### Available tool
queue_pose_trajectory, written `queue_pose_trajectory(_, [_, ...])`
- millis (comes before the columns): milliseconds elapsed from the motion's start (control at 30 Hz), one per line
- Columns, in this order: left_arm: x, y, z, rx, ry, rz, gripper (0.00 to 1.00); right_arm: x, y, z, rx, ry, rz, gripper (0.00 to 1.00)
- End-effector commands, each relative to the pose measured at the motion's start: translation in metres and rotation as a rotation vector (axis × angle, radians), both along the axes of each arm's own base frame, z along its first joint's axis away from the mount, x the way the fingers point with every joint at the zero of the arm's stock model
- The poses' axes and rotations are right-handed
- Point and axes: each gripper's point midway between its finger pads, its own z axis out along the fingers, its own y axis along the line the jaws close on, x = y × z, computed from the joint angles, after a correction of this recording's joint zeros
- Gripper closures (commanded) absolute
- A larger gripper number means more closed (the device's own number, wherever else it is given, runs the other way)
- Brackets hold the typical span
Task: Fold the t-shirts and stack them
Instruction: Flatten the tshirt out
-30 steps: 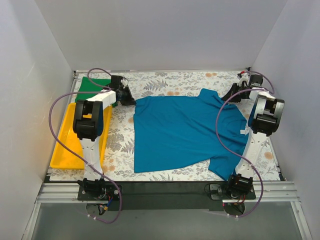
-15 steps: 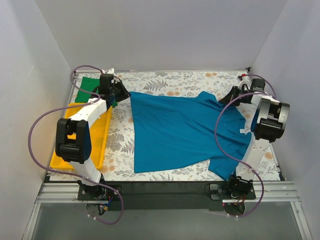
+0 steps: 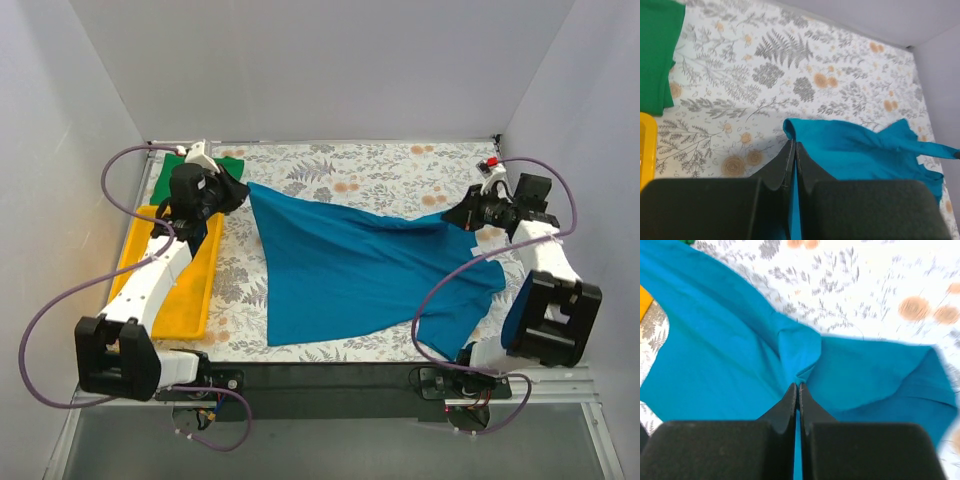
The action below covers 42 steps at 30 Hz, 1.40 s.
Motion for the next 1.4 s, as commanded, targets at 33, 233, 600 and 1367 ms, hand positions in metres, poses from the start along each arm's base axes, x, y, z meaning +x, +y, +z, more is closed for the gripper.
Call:
queue_pose_trajectory(33, [-0.025, 0.009, 0.098, -0.024, -0.254, 0.018, 1.0, -0.015, -0.008, 0.11, -0.212, -0.316, 0.026, 0.99])
queue_pose_trajectory(233, [-0.077, 0.015, 0.251, -0.14, -0.579, 0.025, 1.0, -0.055, -0.012, 0.299, -0.449, -0.717, -0.038, 0.99])
queue_pose_trajectory(600, [-0.225, 0.033, 0.463, -0.288, -1.103, -0.01, 1.0, -0.179, -0.007, 0.541, -0.517, -1.322, -0.413, 0.99])
queue_pose_trajectory(1367, [-0.093, 0.023, 0.283, -0.177, -0.737, 0.069, 1.0, -0.075, -0.017, 0.439, -0.425, -1.072, -0.273, 0.99])
